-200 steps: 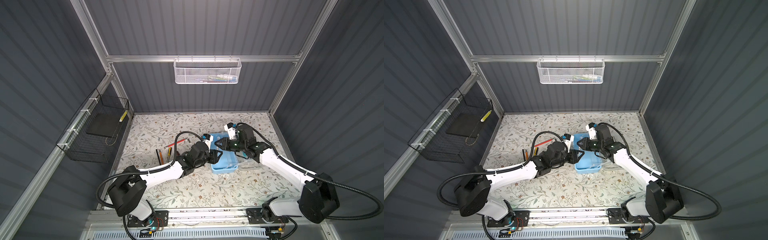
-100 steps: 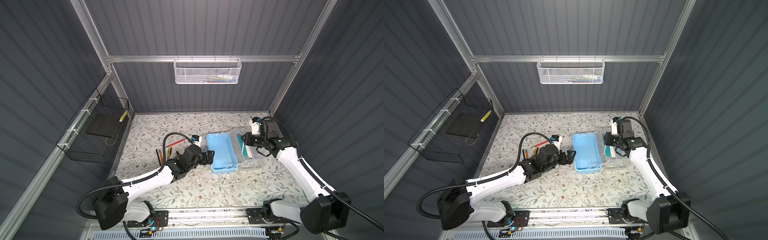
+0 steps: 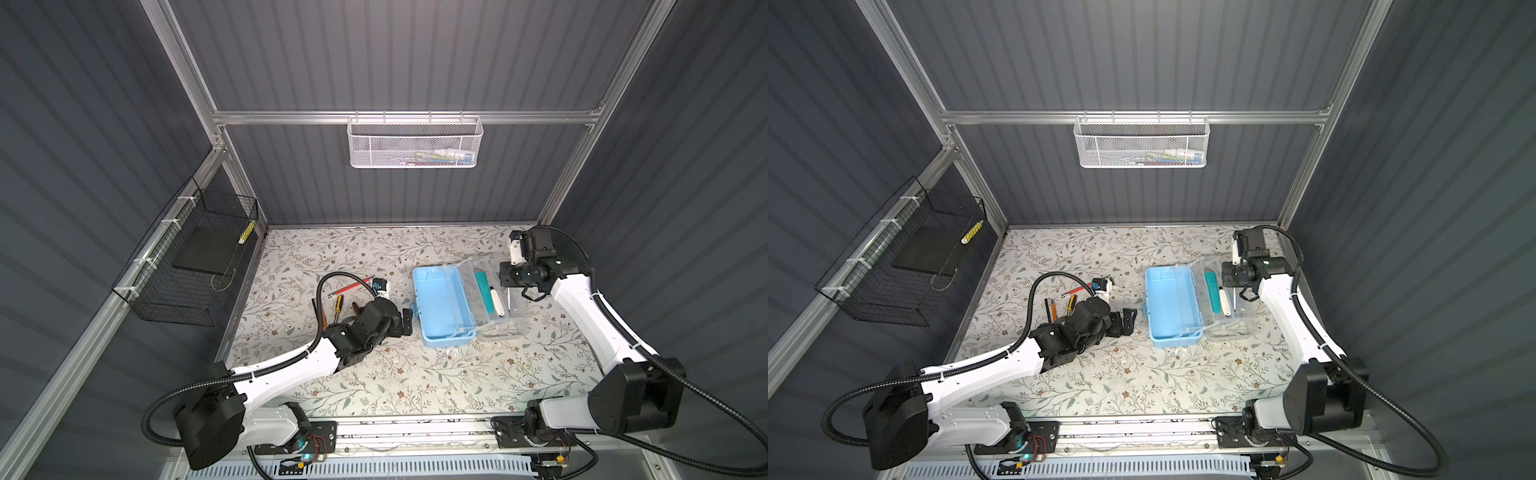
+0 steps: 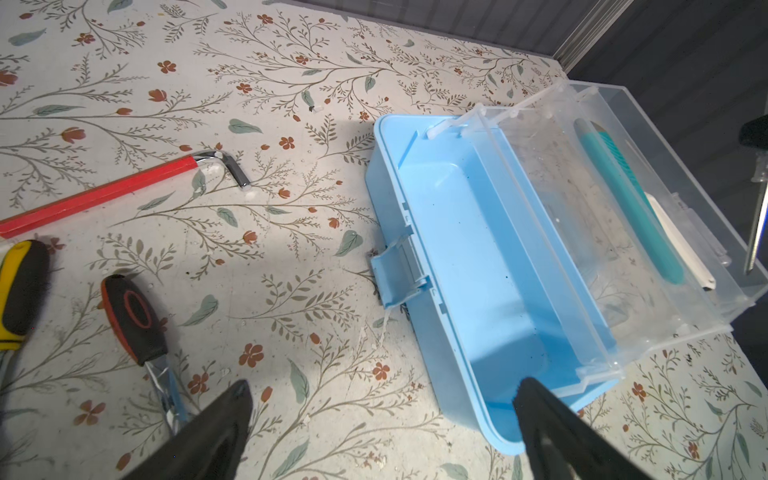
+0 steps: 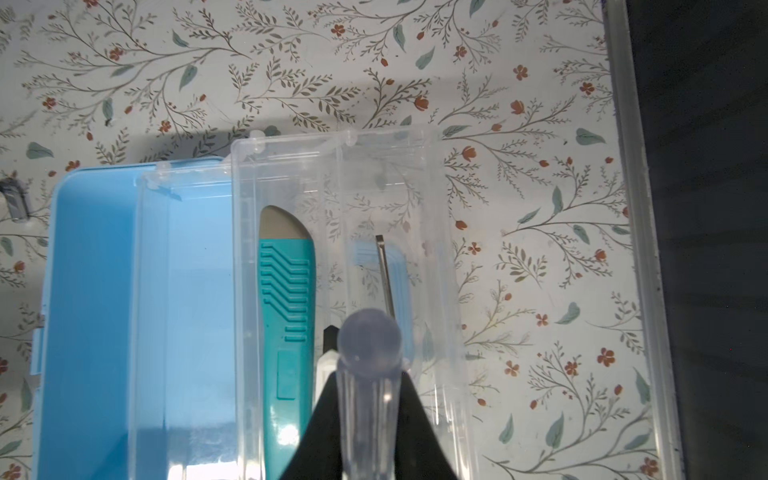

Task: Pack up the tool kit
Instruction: 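Lower the clear screwdriver into the lid tray with right while left withdraws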

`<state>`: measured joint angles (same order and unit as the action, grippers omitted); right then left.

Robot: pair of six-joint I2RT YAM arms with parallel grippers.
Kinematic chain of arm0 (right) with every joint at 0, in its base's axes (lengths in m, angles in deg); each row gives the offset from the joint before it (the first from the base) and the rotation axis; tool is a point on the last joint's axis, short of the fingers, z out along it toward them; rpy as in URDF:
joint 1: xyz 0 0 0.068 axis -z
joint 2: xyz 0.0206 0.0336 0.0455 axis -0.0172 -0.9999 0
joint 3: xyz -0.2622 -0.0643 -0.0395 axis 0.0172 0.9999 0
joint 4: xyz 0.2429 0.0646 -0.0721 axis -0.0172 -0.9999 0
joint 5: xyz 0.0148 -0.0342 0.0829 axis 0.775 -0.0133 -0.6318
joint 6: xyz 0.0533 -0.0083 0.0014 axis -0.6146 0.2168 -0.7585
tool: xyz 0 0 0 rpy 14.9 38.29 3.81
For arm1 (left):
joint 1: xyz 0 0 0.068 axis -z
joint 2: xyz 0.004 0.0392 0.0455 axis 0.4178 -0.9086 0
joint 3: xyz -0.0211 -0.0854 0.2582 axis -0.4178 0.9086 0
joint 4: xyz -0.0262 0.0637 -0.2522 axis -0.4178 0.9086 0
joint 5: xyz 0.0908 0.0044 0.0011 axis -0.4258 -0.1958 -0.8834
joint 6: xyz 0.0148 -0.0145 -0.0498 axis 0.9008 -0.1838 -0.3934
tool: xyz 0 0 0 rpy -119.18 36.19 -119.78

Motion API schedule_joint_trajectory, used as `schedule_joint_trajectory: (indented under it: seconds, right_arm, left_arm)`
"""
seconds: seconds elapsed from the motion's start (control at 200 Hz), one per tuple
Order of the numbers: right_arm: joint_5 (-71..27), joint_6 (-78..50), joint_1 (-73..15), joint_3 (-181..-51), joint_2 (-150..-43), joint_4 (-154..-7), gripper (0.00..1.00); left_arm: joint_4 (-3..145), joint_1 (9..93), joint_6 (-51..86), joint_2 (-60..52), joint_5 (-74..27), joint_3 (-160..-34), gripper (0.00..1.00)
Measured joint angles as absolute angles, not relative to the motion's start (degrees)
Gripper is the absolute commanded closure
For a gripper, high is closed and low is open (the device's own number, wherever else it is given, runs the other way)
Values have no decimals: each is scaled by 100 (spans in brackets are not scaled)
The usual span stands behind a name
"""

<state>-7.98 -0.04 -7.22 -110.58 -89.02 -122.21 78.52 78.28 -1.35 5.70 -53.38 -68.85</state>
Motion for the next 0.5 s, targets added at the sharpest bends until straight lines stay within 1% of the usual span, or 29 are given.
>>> schedule_joint_trajectory:
  seconds: [0.29, 0.435, 0.5]
  right_arm:
    - [-610, 156, -711, -11207, -9378, -12271, 92]
    - [-610, 156, -720, -11209, -9485, -12282, 88]
    - [-610, 154, -731, -11209, -9505, -12280, 85]
  left_arm:
    - [7906, 7830, -137, 589, -5417, -6769, 0]
    - [7909, 7830, -135, 591, -5454, -6758, 0]
    - [7909, 7830, -135, 591, -5463, -6758, 0]
